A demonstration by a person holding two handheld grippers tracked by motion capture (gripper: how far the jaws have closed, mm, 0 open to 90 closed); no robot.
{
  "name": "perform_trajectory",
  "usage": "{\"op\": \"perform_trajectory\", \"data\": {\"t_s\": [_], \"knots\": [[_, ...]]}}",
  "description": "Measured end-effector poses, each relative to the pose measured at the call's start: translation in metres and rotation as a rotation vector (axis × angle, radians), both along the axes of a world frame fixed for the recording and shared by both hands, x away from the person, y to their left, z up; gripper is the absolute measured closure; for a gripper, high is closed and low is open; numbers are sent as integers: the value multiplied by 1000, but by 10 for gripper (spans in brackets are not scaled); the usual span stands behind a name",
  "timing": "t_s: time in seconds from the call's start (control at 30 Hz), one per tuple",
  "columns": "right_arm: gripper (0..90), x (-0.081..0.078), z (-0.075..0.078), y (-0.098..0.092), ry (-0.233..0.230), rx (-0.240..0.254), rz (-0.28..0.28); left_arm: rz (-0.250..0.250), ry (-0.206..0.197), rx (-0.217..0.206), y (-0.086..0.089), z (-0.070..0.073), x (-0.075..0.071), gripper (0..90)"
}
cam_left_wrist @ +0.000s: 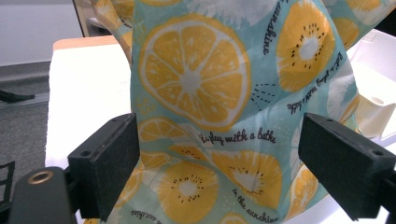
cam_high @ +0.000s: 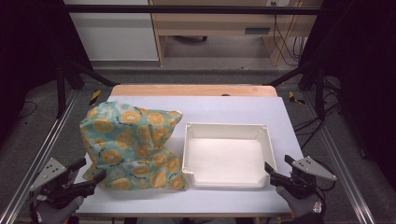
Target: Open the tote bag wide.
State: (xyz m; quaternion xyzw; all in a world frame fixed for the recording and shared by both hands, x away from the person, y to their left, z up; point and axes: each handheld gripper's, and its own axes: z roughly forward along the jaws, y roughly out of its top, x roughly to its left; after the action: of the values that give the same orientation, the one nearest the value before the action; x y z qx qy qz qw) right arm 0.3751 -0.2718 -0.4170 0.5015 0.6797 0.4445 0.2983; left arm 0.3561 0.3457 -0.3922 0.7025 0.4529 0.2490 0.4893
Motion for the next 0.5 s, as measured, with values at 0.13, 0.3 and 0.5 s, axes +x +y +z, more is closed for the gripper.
{"op": "perform_trajectory", "data": {"t_s": [0.13, 0.3, 0.5], "knots": [[247, 1, 1, 2, 7, 11, 11, -2, 1, 0, 0, 0, 0, 124], [267, 3, 4, 10, 8, 10, 33, 0, -2, -2, 0, 0, 0, 128], [277, 5, 12, 22, -10, 15, 57, -1, -6, -13, 1, 2, 0, 130]]}}
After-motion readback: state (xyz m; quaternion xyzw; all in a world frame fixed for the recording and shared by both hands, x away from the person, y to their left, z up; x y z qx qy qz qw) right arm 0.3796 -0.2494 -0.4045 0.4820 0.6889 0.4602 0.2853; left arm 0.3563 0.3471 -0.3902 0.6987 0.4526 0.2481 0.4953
